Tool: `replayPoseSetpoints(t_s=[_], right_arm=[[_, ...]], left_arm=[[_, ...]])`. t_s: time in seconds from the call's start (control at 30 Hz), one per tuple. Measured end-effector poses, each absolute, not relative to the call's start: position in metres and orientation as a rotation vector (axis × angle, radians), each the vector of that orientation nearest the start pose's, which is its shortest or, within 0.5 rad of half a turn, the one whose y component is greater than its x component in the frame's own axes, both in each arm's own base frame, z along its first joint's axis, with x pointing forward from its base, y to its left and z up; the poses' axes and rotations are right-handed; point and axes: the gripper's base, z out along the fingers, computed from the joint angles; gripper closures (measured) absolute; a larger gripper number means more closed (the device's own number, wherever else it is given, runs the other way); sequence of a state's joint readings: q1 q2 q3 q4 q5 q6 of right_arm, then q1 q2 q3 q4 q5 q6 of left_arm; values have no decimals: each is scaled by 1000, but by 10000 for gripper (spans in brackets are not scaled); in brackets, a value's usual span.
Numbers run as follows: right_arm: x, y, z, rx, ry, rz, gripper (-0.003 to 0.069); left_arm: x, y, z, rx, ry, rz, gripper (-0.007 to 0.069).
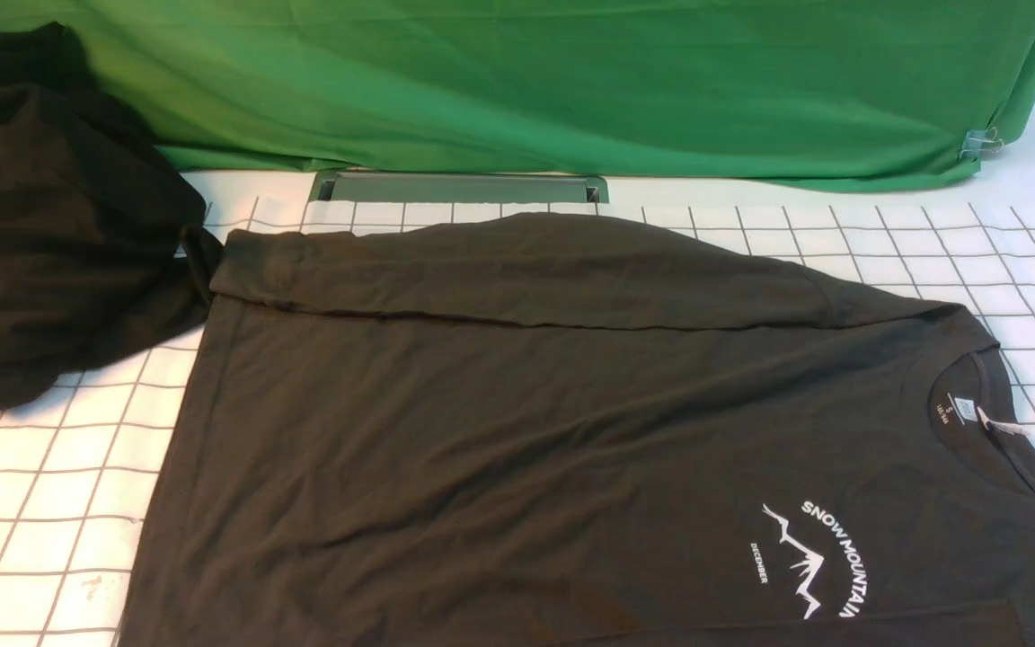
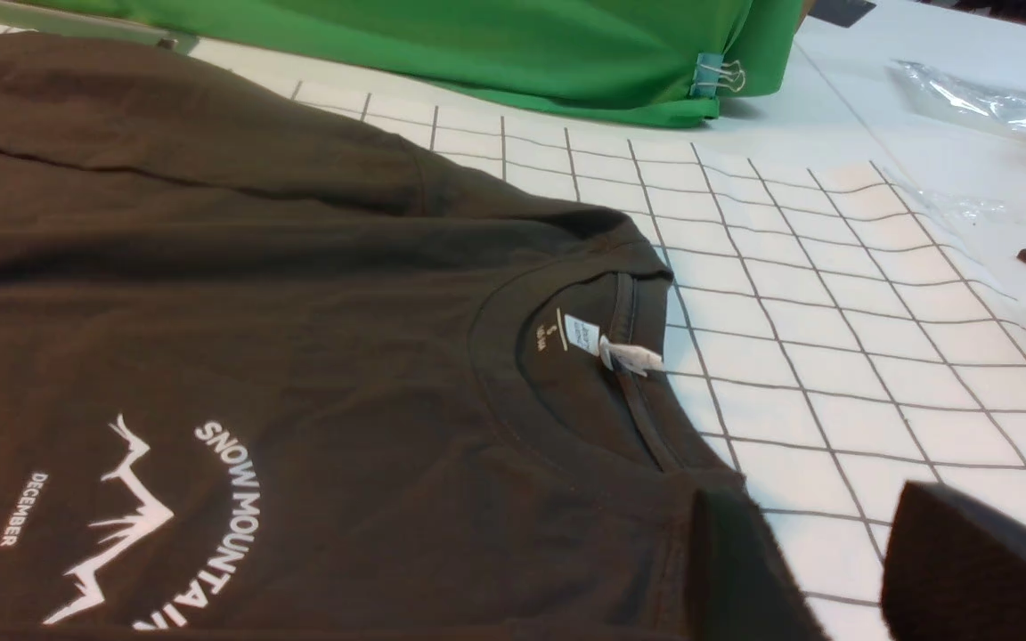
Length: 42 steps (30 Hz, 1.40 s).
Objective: Fold a long-sleeved shirt over a white checkered tablecloth.
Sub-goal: 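Grasp the left edge of the dark T-shirt lying flat on the table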
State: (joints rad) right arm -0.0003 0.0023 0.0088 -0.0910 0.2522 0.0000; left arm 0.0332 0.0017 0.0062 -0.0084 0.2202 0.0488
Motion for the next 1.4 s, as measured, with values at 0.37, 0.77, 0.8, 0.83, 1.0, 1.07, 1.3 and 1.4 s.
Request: replayPoseSetpoints(t_s=[0.37,0.77,0.8,0.83,1.0,1.07,1.3,1.4], right_arm=[[56,-2,187,-60,1746,-85,417],[56,-2,187,-60,1746,-85,417],[56,-2,187,-60,1746,-85,417],[56,-2,187,-60,1746,-85,417],[56,-2,187,-60,1746,-85,417],[56,-2,187,-60,1746,-85,417],[57,0,208,235,1500,249,417],[56,-1,220,398,1347,465,417]], left_arm=[[56,2,191,8,1712,53,622],[57,1,207,-232,1516,-206,622],[57,2,211,-294,1469,-265,622],[56,3,213,-347,1433,-315,622],[55,7,221,-449,1320,-390,622],[53,11,227,-485,1234,-406,622],[35,16,279,-557,863,-628,622],[30,7,319,-483,966,-645,622]])
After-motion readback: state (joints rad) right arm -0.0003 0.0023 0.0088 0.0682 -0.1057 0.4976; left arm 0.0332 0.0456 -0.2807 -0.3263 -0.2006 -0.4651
